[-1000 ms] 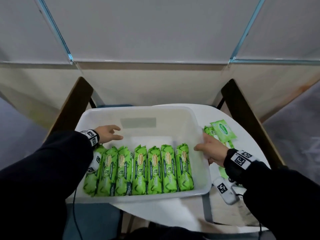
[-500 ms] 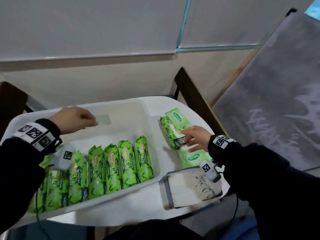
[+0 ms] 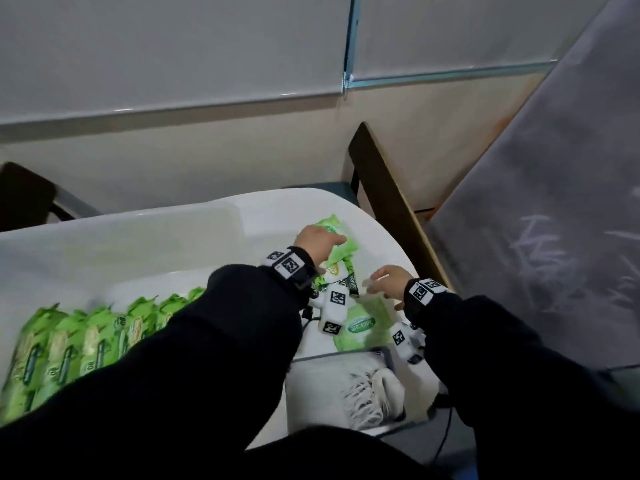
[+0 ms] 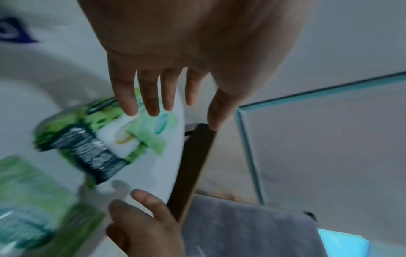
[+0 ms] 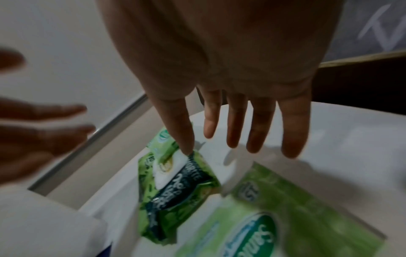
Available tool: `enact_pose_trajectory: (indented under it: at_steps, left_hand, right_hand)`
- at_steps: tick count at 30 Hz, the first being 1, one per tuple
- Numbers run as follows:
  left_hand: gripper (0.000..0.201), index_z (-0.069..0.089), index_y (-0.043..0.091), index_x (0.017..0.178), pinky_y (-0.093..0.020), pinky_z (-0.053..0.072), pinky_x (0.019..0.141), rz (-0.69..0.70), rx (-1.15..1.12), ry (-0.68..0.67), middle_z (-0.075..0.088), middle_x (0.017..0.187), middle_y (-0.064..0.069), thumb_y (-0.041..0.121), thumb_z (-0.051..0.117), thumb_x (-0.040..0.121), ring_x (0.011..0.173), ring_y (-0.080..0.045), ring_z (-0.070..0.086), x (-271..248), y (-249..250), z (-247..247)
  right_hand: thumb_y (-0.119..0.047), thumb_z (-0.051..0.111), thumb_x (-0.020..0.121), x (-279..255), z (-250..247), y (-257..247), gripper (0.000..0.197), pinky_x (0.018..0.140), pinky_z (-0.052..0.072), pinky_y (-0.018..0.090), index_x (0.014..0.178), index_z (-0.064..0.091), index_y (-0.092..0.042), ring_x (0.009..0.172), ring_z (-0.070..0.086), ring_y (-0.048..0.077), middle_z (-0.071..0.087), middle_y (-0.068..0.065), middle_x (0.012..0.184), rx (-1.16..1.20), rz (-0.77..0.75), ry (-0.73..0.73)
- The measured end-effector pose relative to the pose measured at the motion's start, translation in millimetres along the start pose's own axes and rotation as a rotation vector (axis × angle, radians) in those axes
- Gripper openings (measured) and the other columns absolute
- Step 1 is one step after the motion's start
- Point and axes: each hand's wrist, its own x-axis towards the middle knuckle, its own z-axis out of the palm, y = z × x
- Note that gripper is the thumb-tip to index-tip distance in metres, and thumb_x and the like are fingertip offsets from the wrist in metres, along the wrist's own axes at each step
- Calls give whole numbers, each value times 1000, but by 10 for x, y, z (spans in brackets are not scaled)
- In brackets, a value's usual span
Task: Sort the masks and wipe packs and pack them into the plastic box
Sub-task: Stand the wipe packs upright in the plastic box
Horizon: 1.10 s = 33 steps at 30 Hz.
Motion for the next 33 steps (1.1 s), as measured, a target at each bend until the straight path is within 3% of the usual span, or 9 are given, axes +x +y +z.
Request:
enact_pose_trajectory:
  at_steps: [5,9,13,17,19,23,26,29,33]
  left_hand:
    - [44,63,17,134,-27,48,89,5,353,249,58,139,-11,8,62,91,120,-30,60,411,-515,205]
    - [59,43,13,143,-40,50,100,-108,459,332,46,138,-16,13,63,87,120,-36,56,570,-658,302]
    - [88,33,6,139,-45,54,95,-337,273,320,53,134,-20,38,87,76,118,-39,59,635,-781,456]
    - [82,34,4,133,-44,54,93,-339,193,359,58,130,-19,34,87,79,114,-37,61,722,-865,551]
    - [76,40,2,132,-39,54,81,-373,124,339,61,122,-16,32,87,80,100,-32,64,725,-839,552]
    - [57,62,8,115,-28,51,65,-405,50,289,65,100,-7,42,88,77,71,-16,58,642,-743,516]
    - [90,54,5,122,-35,61,70,-408,32,346,69,104,-9,53,94,57,82,-23,69,599,-763,468]
    - [85,39,7,127,-33,56,66,-345,2,397,65,116,-14,29,96,68,86,-21,65,575,-801,459]
    - [94,28,18,147,-35,52,81,-280,240,344,60,129,-14,20,90,75,104,-30,63,522,-666,493]
  right_hand:
    - [-22,90,77,156,-107,302,50,42,50,21,119,63,-18,86,63,20,65,9,115,-139,110,-193]
    - [-45,97,52,416,26,405,71,79,62,38,111,65,-24,100,70,23,71,4,109,-156,65,-161]
    - [-31,83,80,467,-2,206,51,85,52,31,123,56,-22,102,66,26,68,6,109,12,-38,-31]
    - [-44,70,87,708,-98,-283,62,102,52,47,141,48,-23,119,62,31,60,8,134,333,-68,-43]
    - [-45,72,88,859,-85,-450,60,98,56,51,140,51,-23,115,64,31,61,6,132,350,-71,-97]
    - [-19,75,84,903,-66,-562,14,81,63,49,90,62,-20,85,69,31,72,9,96,123,-140,-40]
    - [-6,60,89,847,-11,-498,12,71,61,66,85,60,-18,71,68,34,69,13,79,256,-35,-174]
    - [-33,64,97,719,56,-438,26,80,60,58,85,58,-10,82,68,37,65,20,88,358,45,-235]
    - [-49,78,87,589,116,-351,42,64,61,57,89,57,-12,79,74,37,69,19,93,393,94,-237]
